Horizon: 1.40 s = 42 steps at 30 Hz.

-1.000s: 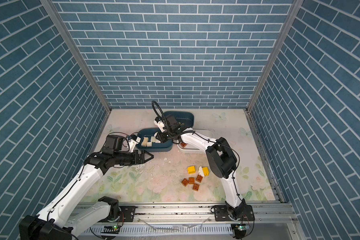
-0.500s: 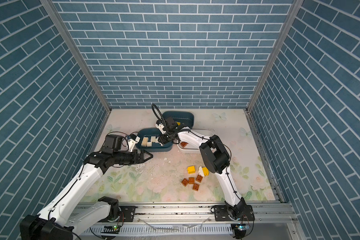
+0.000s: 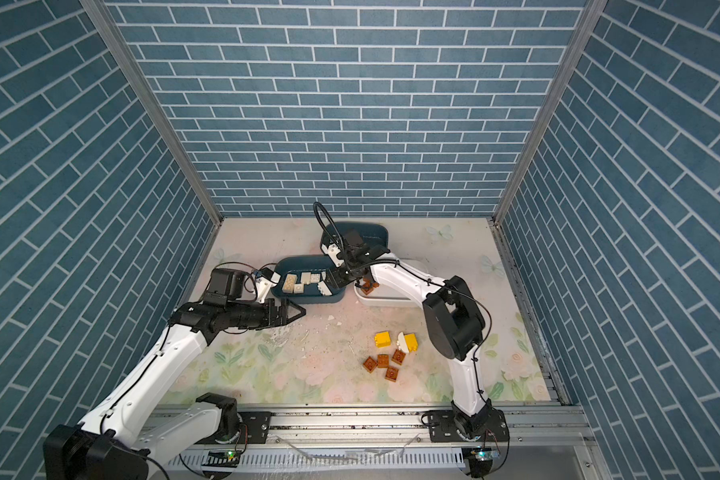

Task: Sort the legos into containers by color
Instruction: 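Return the right gripper to the brick pile, then lower the right gripper and grasp a yellow 2x2 brick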

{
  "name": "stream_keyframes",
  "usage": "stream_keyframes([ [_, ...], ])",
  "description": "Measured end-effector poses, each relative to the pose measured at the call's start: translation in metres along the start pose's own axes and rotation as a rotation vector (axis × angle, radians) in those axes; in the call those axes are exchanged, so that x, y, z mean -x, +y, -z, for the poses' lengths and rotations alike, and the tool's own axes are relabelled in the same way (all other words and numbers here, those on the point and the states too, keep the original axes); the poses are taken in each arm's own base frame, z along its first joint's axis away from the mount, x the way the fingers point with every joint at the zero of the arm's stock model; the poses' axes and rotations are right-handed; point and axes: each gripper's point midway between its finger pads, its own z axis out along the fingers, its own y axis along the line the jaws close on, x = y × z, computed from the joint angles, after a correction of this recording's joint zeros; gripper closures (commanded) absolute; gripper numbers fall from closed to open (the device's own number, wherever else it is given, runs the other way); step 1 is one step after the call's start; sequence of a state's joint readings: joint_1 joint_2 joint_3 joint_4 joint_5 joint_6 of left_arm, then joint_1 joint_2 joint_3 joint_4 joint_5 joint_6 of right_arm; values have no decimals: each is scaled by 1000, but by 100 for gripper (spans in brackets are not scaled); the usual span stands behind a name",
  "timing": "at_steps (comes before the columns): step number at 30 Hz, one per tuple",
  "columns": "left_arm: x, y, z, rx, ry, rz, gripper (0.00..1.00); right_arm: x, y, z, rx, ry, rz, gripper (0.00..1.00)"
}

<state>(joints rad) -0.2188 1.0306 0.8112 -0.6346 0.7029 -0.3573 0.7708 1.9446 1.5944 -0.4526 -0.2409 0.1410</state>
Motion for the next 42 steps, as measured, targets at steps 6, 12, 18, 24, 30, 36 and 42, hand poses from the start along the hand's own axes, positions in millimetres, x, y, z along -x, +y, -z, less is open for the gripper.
stream_keyframes([
  [6, -1, 2, -4, -11, 21, 14, 0, -35, 3, 62, -40, 1, -2, 43],
  [12, 2, 1, -9, -26, 30, 18, 0, -117, 5, 83, -46, 135, -33, 42],
  [18, 3, 3, -15, -38, 46, 27, 0, -179, -3, 91, -68, 315, 143, 38],
  [24, 8, 0, -15, -43, 44, 19, 0, -201, -15, 91, -65, 407, 415, 33],
  [30, 9, -2, -12, -46, 35, 11, 0, -216, -26, 74, -32, 492, 597, 33],
  [36, 9, -4, -10, -47, 27, 3, 0, -233, -34, 53, 15, 579, 673, 34],
  [42, 8, -3, -10, -40, 28, 4, 0, -226, -36, 41, 31, 576, 715, 45],
])
